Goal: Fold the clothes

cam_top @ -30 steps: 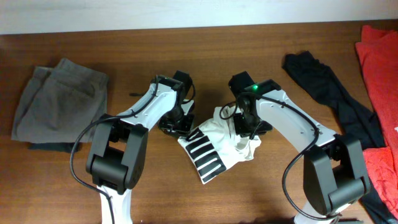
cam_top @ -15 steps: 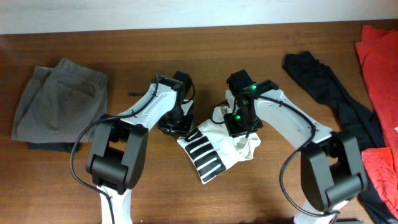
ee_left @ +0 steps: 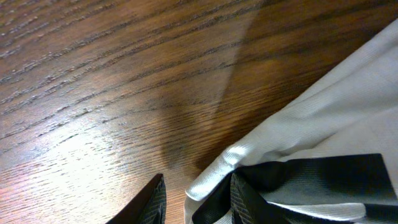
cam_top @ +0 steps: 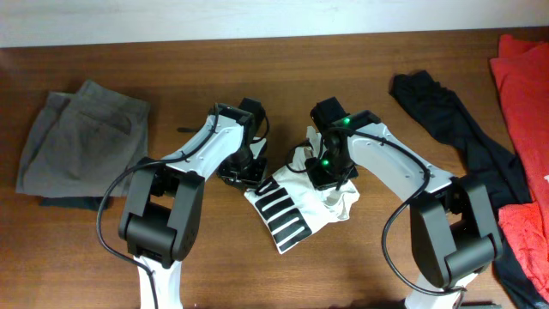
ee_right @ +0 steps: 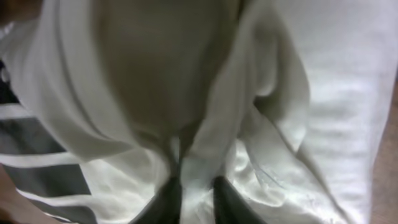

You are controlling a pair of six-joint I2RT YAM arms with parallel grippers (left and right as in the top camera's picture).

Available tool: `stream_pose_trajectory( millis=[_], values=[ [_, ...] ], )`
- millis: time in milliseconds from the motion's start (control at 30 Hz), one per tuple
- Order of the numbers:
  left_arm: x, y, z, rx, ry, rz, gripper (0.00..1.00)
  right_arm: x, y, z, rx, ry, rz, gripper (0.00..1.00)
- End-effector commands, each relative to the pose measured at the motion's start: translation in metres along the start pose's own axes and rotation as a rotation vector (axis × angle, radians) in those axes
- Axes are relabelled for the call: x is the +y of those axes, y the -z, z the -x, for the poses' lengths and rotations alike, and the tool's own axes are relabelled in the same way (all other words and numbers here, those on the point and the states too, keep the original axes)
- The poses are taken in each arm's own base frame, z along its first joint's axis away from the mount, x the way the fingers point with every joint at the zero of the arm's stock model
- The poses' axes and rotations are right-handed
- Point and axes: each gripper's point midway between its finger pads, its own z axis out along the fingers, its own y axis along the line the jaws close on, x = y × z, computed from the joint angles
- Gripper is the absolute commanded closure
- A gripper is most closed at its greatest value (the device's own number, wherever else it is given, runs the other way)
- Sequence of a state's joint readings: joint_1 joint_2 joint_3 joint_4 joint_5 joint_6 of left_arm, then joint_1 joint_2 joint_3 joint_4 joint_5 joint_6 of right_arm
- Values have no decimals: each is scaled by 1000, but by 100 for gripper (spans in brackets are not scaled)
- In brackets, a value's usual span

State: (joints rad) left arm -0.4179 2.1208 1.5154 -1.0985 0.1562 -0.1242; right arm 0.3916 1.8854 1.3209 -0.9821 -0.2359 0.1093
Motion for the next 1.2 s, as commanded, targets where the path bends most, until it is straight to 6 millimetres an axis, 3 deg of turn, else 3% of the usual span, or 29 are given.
stream_pose_trajectory(
  millis=[0, 133, 233, 433, 533, 667, 900, 1000, 1167],
  values=[
    [7, -7, -2, 18, 4, 24, 66, 1, -10, -1, 27, -2, 0, 96],
    [7, -7, -2, 17, 4, 24, 66, -3, -14, -2, 38, -6, -17, 96],
    [7, -7, -2, 17, 4, 24, 66, -8, -5, 4, 15, -19, -32, 96],
    [7, -7, -2, 17, 4, 24, 66, -34, 41, 30, -78, -62, -117, 96],
    [7, -7, -2, 16, 4, 24, 66, -43, 54, 42, -119, -77, -119, 96],
    [7, -7, -2, 14, 4, 24, 66, -56, 53, 44, -124, -107, -120, 96],
    [7, -7, -2, 14, 4, 24, 66, -80, 28, 33, -62, -154, -222, 93],
    [7, -7, -2, 14, 4, 24, 66, -90, 28, 30, -58, -225, -272, 83],
    [7, -7, -1, 14, 4, 24, 66, -84, 49, 29, -80, -214, -263, 79]
  ],
)
